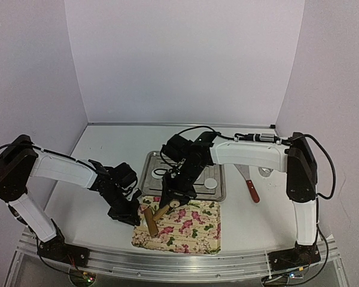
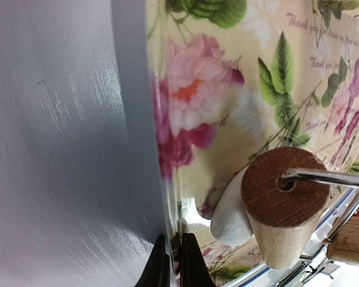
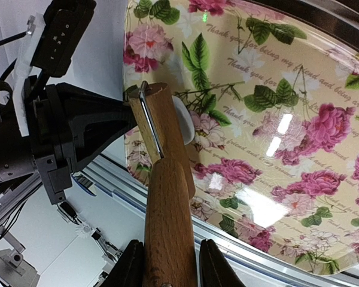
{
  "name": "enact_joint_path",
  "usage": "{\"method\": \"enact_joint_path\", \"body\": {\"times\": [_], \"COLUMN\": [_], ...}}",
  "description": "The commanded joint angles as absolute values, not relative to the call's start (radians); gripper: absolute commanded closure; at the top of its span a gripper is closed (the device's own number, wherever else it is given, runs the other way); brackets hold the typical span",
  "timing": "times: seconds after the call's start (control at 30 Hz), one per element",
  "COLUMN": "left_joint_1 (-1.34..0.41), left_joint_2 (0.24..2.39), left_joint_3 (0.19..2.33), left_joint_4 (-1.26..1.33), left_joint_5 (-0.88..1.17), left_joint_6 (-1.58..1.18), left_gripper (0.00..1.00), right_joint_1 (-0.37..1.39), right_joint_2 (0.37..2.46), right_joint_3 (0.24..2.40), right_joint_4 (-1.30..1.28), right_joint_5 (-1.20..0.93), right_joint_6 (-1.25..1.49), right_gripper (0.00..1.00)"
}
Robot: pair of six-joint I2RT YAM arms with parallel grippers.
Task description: Roll out the dumpling wrappers from the dough
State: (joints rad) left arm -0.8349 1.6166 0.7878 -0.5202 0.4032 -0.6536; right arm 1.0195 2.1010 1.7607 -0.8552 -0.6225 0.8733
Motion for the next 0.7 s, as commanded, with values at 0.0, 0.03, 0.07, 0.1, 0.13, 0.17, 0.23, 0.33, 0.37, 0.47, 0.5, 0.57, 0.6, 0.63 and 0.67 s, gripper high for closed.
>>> {"method": "enact_joint_path", "body": {"times": [0.0, 0.03, 0.07, 0.1, 0.13, 0.17, 0.23, 0.33, 0.37, 0.47, 0.5, 0.57, 0.6, 0.63, 0.67], "left_joint_1": [-0.833, -0.832, -0.833, -0.833, -0.833, -0.833, -0.833, -0.833, -0.833, -0.833, -0.833, -0.833, -0.833, -0.832, -0.832], "left_joint_2": [1.642, 1.642, 1.642, 1.641, 1.641, 1.641, 1.642, 1.643, 1.643, 1.646, 1.648, 1.649, 1.647, 1.644, 1.639], "left_joint_3": [0.820, 0.821, 0.822, 0.823, 0.824, 0.826, 0.833, 0.843, 0.844, 0.853, 0.855, 0.858, 0.862, 0.865, 0.869], "left_joint_4": [-0.522, -0.523, -0.526, -0.529, -0.531, -0.534, -0.542, -0.549, -0.548, -0.548, -0.548, -0.550, -0.550, -0.551, -0.553], "left_joint_5": [0.387, 0.383, 0.377, 0.373, 0.368, 0.362, 0.349, 0.336, 0.334, 0.329, 0.328, 0.322, 0.312, 0.300, 0.286], "left_joint_6": [-0.635, -0.636, -0.637, -0.639, -0.641, -0.643, -0.649, -0.652, -0.653, -0.652, -0.651, -0.643, -0.636, -0.621, -0.600], "left_gripper": [1.00, 1.00, 1.00, 1.00, 1.00, 1.00, 1.00, 1.00, 1.00, 1.00, 1.00, 1.00, 1.00, 1.00, 1.00], "right_joint_1": [1.021, 1.021, 1.022, 1.022, 1.022, 1.021, 1.019, 1.016, 1.017, 1.016, 1.016, 1.017, 1.017, 1.017, 1.017], "right_joint_2": [2.179, 2.191, 2.206, 2.219, 2.228, 2.235, 2.251, 2.281, 2.297, 2.329, 2.330, 2.318, 2.306, 2.293, 2.279], "right_joint_3": [1.819, 1.843, 1.865, 1.884, 1.901, 1.918, 1.937, 1.961, 1.982, 2.029, 2.032, 2.031, 2.032, 2.033, 2.034], "right_joint_4": [-0.982, -1.038, -1.086, -1.123, -1.159, -1.199, -1.251, -1.311, -1.333, -1.390, -1.394, -1.397, -1.397, -1.396, -1.396], "right_joint_5": [-0.562, -0.540, -0.509, -0.479, -0.444, -0.407, -0.361, -0.313, -0.290, -0.240, -0.234, -0.220, -0.208, -0.199, -0.192], "right_joint_6": [0.891, 0.890, 0.889, 0.889, 0.890, 0.892, 0.896, 0.891, 0.884, 0.867, 0.866, 0.866, 0.861, 0.852, 0.840], "right_gripper": [1.00, 1.00, 1.00, 1.00, 1.00, 1.00, 1.00, 1.00, 1.00, 1.00, 1.00, 1.00, 1.00, 1.00, 1.00]}}
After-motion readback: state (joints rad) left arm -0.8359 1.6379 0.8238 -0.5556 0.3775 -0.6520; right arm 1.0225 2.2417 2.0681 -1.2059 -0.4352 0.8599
